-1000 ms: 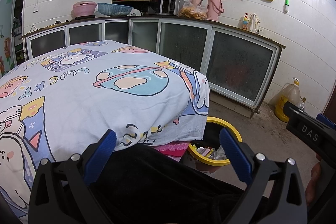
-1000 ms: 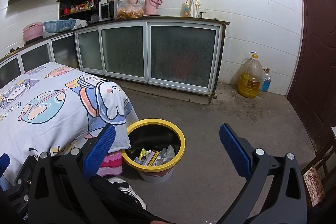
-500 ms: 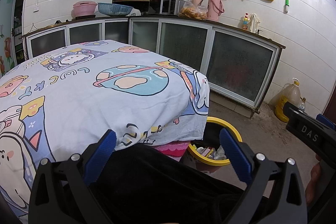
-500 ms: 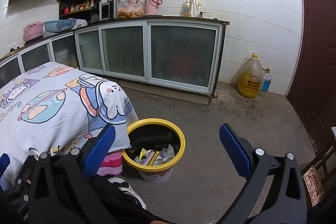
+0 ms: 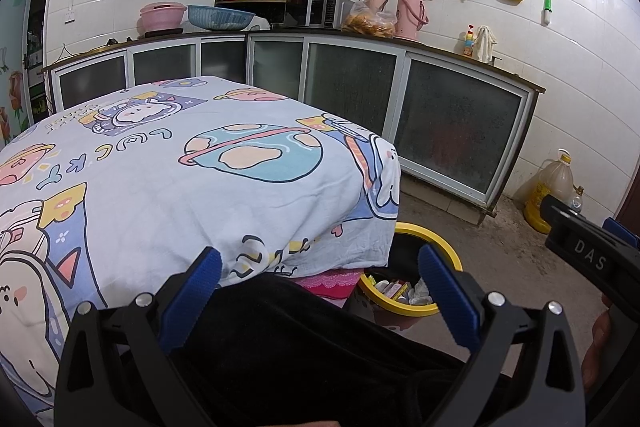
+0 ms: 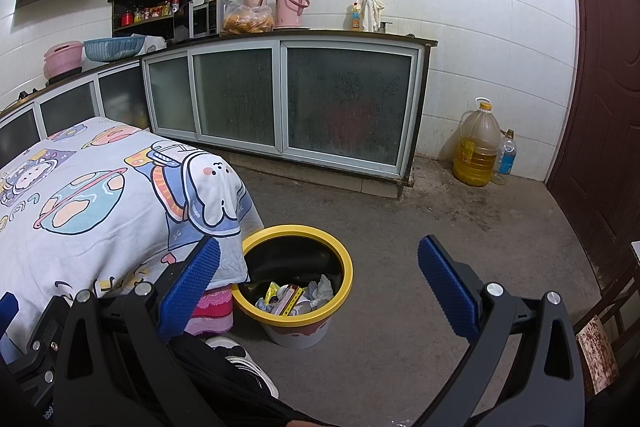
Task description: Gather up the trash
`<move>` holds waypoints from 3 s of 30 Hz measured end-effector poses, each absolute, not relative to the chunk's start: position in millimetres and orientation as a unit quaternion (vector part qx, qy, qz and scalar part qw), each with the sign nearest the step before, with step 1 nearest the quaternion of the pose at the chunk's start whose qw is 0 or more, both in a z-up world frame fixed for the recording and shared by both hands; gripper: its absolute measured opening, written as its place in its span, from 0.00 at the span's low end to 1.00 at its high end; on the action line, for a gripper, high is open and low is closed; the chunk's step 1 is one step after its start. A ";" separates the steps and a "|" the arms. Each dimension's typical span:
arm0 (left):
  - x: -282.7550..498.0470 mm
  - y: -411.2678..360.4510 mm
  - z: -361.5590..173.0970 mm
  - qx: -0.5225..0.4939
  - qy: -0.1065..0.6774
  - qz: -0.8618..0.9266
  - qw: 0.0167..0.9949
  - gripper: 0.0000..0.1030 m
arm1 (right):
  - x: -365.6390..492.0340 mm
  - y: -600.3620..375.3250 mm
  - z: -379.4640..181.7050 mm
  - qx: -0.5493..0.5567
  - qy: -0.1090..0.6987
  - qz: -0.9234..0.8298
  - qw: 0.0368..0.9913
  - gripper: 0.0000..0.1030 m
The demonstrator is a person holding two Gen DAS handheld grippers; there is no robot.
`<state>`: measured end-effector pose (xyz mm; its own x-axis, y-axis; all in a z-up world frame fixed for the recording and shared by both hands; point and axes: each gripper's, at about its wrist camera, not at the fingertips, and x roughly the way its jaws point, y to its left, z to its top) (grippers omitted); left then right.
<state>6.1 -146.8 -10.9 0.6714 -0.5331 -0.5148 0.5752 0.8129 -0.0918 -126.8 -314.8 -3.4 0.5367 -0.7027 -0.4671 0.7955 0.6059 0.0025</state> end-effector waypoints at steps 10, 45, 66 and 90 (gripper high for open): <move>7.8 -144.7 -12.7 0.038 0.271 -0.303 0.913 0.92 | -124.8 -311.7 -9.4 0.108 0.218 -0.430 0.869 0.92; 9.8 -146.2 -14.9 0.035 0.277 -0.304 0.911 0.92 | -126.0 -320.0 -4.6 0.111 0.225 -0.427 0.869 0.92; 9.6 -143.7 -15.0 0.040 0.274 -0.313 0.909 0.92 | -125.7 -322.4 -2.5 0.111 0.226 -0.426 0.869 0.92; 12.7 -142.2 -15.2 0.039 0.275 -0.317 0.907 0.92 | -124.7 -325.1 -1.5 0.111 0.229 -0.424 0.869 0.92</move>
